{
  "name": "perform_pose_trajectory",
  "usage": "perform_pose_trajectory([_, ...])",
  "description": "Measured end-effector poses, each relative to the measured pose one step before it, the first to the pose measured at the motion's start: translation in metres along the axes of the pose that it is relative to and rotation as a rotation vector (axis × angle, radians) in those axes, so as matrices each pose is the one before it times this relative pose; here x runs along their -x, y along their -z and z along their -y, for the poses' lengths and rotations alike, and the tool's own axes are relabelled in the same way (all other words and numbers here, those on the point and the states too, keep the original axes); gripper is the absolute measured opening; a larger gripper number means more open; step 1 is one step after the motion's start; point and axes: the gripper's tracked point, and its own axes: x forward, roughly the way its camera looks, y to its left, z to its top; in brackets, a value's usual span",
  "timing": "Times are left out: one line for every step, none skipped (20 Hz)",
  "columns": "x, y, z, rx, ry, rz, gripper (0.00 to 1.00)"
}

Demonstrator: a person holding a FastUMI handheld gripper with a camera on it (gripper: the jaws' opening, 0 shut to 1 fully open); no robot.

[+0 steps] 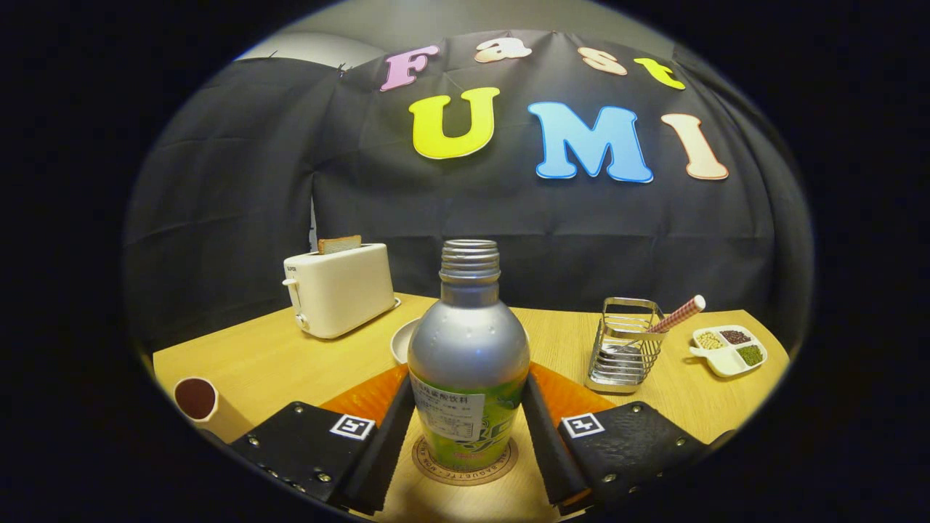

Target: Take the bottle from table, then pour the juice into the cup, finally place the bottle on the coaster

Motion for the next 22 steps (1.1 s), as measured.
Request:
perform_pose_trajectory([-0.00038, 0.00096, 0.00171, -0.00091, 0.00368, -0.00980, 0.83])
perform_pose_trajectory([0.00181, -0.00011, -0.00199, -0.01081, -0.00365, -0.00313, 0.90])
perform_pose_trajectory([0.00112, -0.00387, -0.00158, -0.01505, -0.00347, 0.00410, 0.99])
perform_pose_trajectory([0.00251, -0.00691, 0.00017, -0.00693, 0.00461, 0.01270, 0.99])
perform_pose_trajectory([0.00435, -0.01215, 0.00102, 0.00149, 0.01278, 0.01857, 0.99])
perform_pose_trajectory([0.00705, -0.01449, -0.00006, 0.00489, 0.01093, 0.02195, 0.99])
perform_pose_trajectory([0.00676, -0.01984, -0.00033, 0.00162, 0.00937, 0.02629, 0.99])
perform_pose_trajectory([0.00935, -0.02263, -0.00049, -0.00254, 0.00975, 0.02634, 0.99])
perform_pose_trajectory([0.00863, -0.02488, 0.00163, -0.00658, 0.01265, 0.02882, 0.99])
perform_pose_trajectory([0.00957, -0.02586, 0.00413, -0.01037, 0.02114, 0.02686, 0.99])
perform_pose_trajectory([0.00845, -0.02698, 0.00805, -0.00766, 0.03024, 0.02611, 0.99])
perform_pose_trajectory([0.00782, -0.02706, 0.00881, -0.01351, 0.03164, 0.02228, 0.99])
perform_pose_trajectory([0.00562, -0.02536, 0.00552, -0.00178, 0.01500, 0.02347, 0.99])
perform_pose_trajectory([0.00094, -0.02390, 0.00871, 0.01180, 0.03226, 0.01440, 0.99])
perform_pose_trajectory([0.00353, -0.02343, 0.00999, 0.00806, 0.02377, 0.01322, 0.99])
perform_pose_trajectory([0.00398, -0.02203, 0.00637, 0.01215, 0.02282, 0.00519, 0.99])
perform_pose_trajectory([0.00546, -0.02118, 0.00678, 0.01147, 0.01502, 0.00641, 0.99])
perform_pose_trajectory([0.00615, -0.02191, 0.00320, 0.00730, 0.00198, 0.00705, 0.99])
perform_pose_trajectory([0.00685, -0.01932, 0.00708, 0.00585, 0.01263, 0.01020, 0.99])
perform_pose_trajectory([0.00788, -0.01702, 0.01025, 0.00769, 0.02013, 0.01093, 0.99])
perform_pose_trajectory([0.00595, -0.01422, 0.00849, 0.00249, 0.01667, 0.00355, 0.99])
perform_pose_trajectory([0.00679, -0.01441, 0.00372, -0.00064, 0.00091, 0.01597, 0.98])
